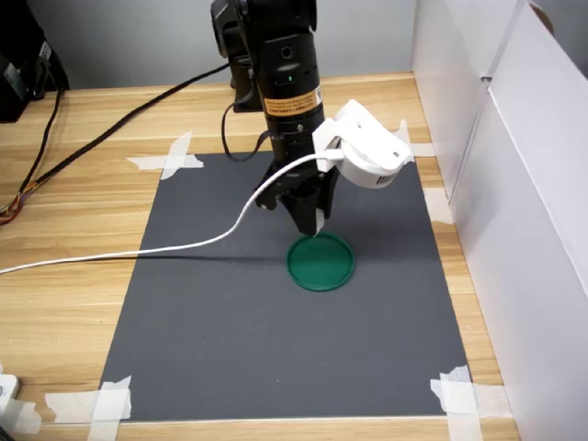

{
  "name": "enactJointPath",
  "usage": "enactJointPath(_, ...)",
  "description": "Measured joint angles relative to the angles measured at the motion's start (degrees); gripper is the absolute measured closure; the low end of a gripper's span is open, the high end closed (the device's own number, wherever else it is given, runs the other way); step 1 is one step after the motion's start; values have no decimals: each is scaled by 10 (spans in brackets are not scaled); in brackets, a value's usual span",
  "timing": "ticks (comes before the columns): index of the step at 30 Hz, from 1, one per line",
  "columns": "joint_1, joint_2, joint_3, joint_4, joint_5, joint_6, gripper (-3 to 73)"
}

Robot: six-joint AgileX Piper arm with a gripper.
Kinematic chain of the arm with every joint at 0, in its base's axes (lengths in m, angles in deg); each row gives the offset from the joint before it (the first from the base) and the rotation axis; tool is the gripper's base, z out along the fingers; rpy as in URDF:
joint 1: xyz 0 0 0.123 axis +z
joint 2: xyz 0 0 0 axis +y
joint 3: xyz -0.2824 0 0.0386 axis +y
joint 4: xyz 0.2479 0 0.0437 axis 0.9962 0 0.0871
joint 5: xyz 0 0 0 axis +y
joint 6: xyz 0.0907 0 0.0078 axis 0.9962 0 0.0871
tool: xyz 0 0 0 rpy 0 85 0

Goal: Grasp a white terminal and put it in the green lid.

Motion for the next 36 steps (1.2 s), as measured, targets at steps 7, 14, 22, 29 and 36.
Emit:
enactJointPath(7, 0, 51, 0, -2, -9, 2, 387)
enactJointPath(14, 0, 81, 0, -2, -33, -15, 387)
enactJointPath(22, 0, 92, 0, 5, -37, -44, 388)
enactJointPath(29, 0, 92, 0, 7, -37, -44, 242)
enactJointPath(36, 1, 72, 0, 16, -37, -44, 206)
